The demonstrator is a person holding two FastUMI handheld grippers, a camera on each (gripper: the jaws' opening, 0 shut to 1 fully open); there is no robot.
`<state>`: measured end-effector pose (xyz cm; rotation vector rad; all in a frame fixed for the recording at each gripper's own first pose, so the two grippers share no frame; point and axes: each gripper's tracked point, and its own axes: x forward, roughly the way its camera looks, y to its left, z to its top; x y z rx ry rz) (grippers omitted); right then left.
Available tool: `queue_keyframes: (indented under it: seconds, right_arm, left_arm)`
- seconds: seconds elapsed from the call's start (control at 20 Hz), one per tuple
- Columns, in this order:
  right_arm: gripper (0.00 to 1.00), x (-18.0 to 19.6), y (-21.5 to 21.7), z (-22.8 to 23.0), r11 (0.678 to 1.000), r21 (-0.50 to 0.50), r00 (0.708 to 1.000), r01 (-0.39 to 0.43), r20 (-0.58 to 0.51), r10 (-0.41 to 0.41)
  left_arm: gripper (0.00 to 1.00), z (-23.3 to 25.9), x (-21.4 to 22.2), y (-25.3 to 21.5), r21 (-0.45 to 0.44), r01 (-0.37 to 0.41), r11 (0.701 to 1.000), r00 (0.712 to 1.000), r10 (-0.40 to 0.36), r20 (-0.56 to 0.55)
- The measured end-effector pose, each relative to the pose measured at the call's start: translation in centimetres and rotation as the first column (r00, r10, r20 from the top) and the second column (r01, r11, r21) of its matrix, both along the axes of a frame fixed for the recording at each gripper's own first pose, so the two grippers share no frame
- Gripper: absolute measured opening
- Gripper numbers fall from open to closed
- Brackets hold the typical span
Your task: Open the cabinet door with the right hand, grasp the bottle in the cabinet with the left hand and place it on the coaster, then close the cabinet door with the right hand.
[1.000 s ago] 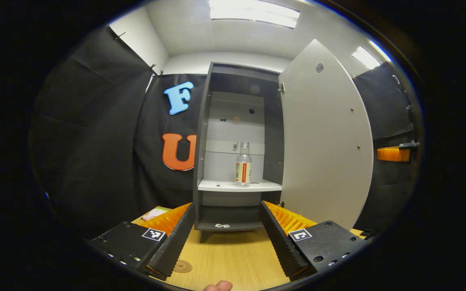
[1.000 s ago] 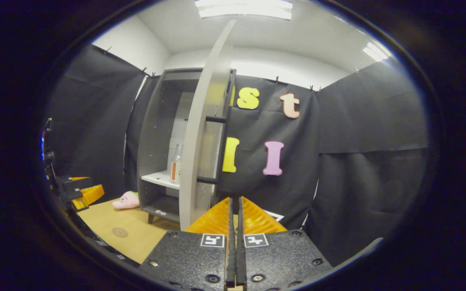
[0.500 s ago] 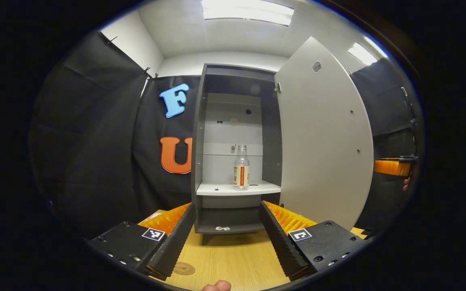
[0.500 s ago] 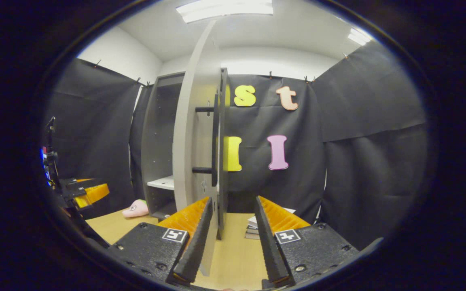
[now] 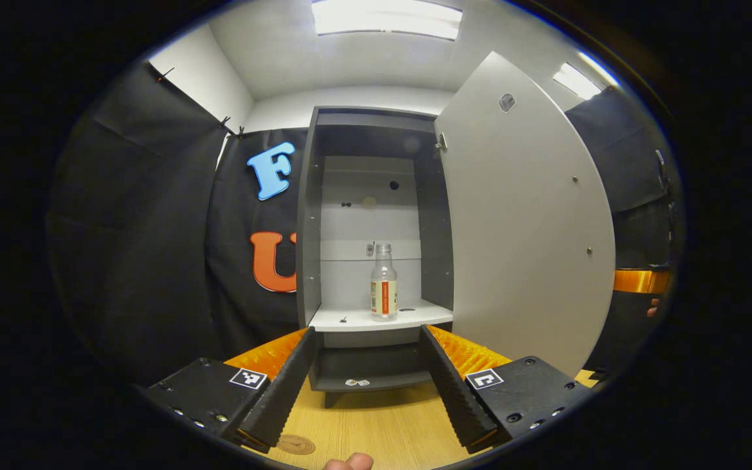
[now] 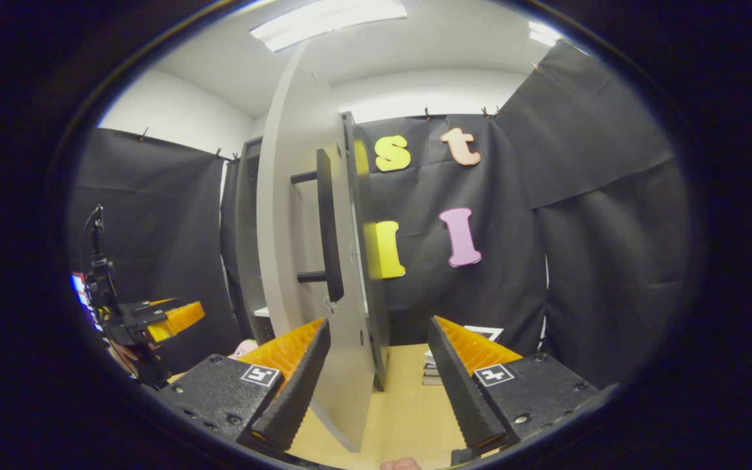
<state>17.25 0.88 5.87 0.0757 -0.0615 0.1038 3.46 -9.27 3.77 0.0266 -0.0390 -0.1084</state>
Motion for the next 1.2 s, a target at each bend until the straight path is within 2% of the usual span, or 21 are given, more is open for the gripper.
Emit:
queue_keyframes:
  seconds: [0.25, 0.35, 0.55, 0.65, 0.8, 1.1, 1.2]
  right_arm:
    - [0.94, 0.7, 0.8, -0.7, 0.997, -0.076, 0.999, 0.029, -0.042, -0.032]
    - [0.95, 0.9, 1.0, -0.4, 0.997, -0.065, 0.998, 0.033, -0.043, -0.036]
    - [0.94, 0.9, 0.7, -0.2, 0.998, -0.033, 0.996, 0.062, -0.058, -0.064]
    - [0.94, 1.2, 0.8, 0.1, 0.998, -0.025, 0.996, 0.065, -0.051, -0.066]
    - [0.95, 1.4, 0.5, -0.1, 0.998, -0.002, 0.996, 0.067, -0.06, -0.067]
    - [0.94, 1.2, 0.7, -0.2, 0.998, -0.023, 0.996, 0.064, -0.065, -0.065]
    - [0.94, 1.2, 0.7, -0.3, 0.998, -0.011, 0.997, 0.055, -0.062, -0.056]
  left_arm:
    - [0.95, 3.5, 5.3, -1.5, -0.039, 0.065, 0.997, 0.996, -0.063, 0.063]
    - [0.95, 4.8, 7.6, -1.9, -0.033, 0.094, 0.995, 0.993, -0.091, 0.078]
    - [0.96, 7.2, 13.5, 0.1, -0.042, 0.052, 0.998, 0.993, -0.047, 0.105]
    - [0.96, 7.8, 16.6, 0.2, -0.036, 0.057, 0.998, 0.993, -0.053, 0.105]
    - [0.96, 6.7, 20.6, -0.5, -0.031, 0.088, 0.996, 0.995, -0.086, 0.049]
    - [0.96, 4.1, 26.5, -3.8, -0.113, 0.169, 0.979, 0.985, -0.171, -0.012]
    - [0.96, 3.7, 28.2, -3.7, -0.086, 0.145, 0.986, 0.989, -0.148, -0.023]
